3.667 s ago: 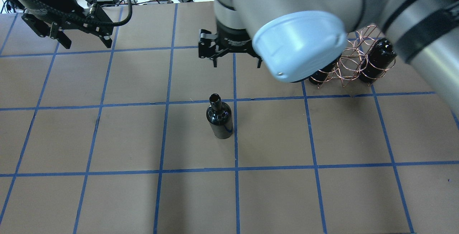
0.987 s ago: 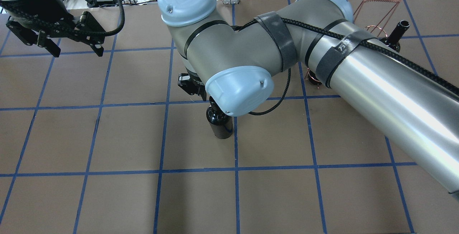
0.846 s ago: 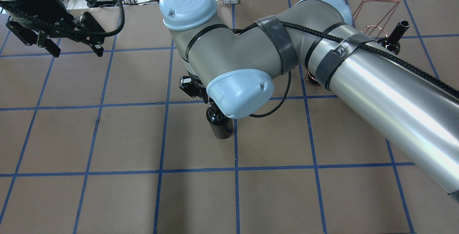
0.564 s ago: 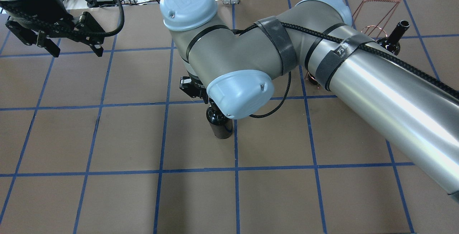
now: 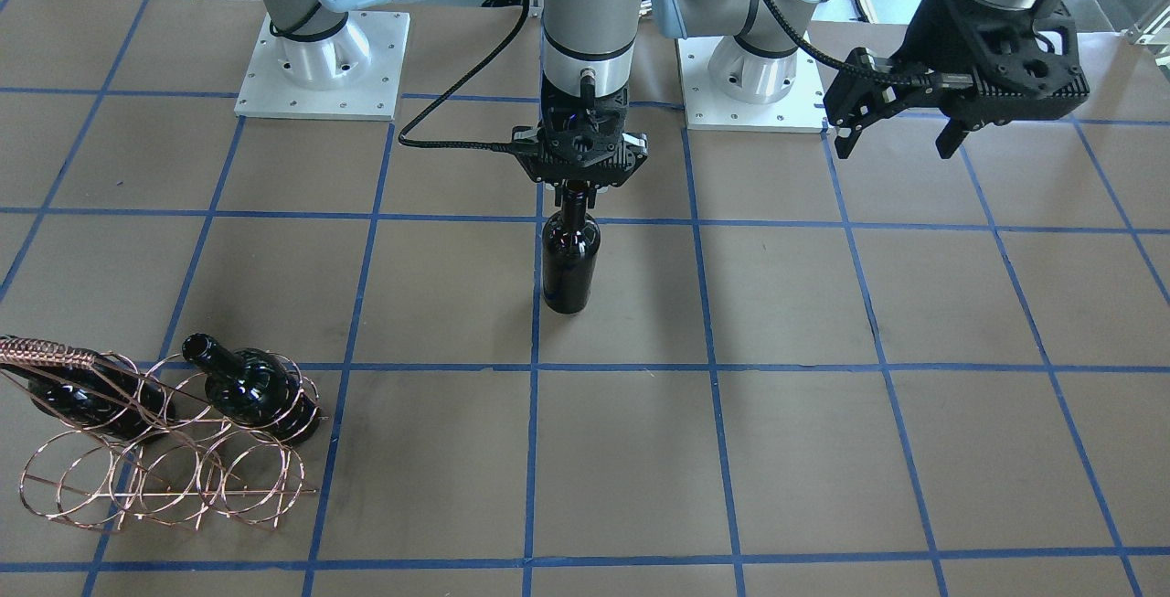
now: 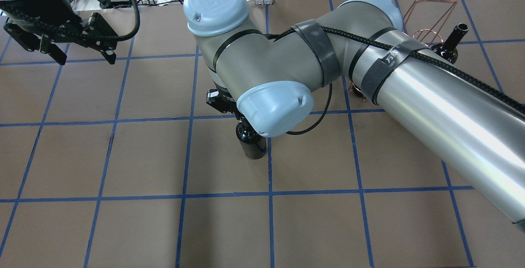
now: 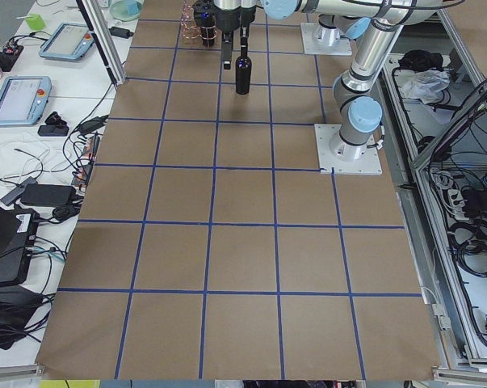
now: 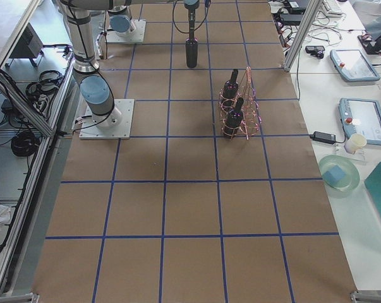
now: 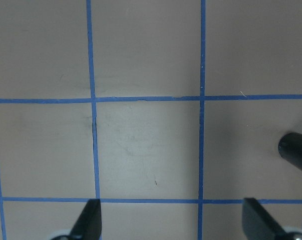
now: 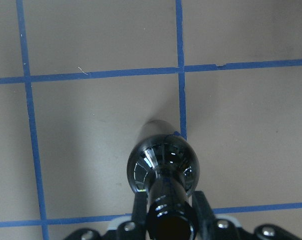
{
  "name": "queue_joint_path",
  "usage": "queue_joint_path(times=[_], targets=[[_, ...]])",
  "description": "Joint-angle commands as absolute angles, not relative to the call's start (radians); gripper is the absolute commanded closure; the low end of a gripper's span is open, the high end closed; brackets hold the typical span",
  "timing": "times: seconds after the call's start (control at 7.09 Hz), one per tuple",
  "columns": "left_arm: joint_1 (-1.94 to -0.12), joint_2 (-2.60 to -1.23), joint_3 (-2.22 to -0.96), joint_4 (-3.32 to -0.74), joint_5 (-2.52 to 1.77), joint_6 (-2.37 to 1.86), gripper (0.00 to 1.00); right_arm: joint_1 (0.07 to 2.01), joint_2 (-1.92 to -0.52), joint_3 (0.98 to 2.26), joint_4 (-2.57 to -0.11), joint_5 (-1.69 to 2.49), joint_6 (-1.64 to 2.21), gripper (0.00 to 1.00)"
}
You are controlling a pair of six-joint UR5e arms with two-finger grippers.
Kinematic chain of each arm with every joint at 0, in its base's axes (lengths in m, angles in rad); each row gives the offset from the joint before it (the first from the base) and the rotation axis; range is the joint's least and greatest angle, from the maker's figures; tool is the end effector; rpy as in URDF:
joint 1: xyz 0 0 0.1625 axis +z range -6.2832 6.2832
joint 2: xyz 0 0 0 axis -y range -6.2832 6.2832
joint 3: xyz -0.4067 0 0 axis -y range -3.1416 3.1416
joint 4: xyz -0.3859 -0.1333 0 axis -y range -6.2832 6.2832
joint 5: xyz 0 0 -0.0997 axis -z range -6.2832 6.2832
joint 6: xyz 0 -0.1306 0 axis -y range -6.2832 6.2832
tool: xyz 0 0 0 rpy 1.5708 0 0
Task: Place wine into wine basket
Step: 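Grasp the standing bottle by its neck with the right gripper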
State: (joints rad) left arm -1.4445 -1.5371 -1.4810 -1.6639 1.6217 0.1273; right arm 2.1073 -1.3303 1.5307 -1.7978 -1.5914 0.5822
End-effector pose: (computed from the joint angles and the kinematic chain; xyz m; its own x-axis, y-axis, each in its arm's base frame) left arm -0.0661 -0.4851 0.4892 -0.9985 -0.0004 -0.0543 0.0009 0.9997 -0.0237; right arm 0.4078 -0.4302 0.3528 -0.9989 0.0460 0.0026 0.0459 0.9984 -0.0335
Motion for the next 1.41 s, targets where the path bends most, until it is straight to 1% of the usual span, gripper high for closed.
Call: queue_joint_path(times=[0.0,0.28,0.42,0.56,0.99,1.27], targets=[[-1.443,-1.537,-1.480,-1.663,1.618,0.127,0.00,2.102,-1.338,1.526,-1.798,-1.588,0.581,0.80],[-1.443,-1.537,-1.480,-1.663,1.618,0.127,0.00,2.041,-1.382,1.519,-1.787,-1.586,0.530,0.80],[-1.445,-1.537,-1.480,-1.664,1.618,0.127,0.00,1.979,-1.431,1.522,-1.723,-1.585,0.456,0.81],[-1.445,-1.537,-1.480,-1.664,1.618,0.127,0.00,1.909,-1.475,1.523,-1.632,-1.586,0.331,0.83],[-1.445,-1.537,-1.480,-1.664,1.621,0.127,0.00,1.607,-1.589,1.531,-1.474,-1.598,-0.118,0.84],[-1.450,-1.536,-1.480,-1.669,1.623,0.129,0.00,1.379,-1.591,1.531,-1.471,-1.598,-0.410,0.84]])
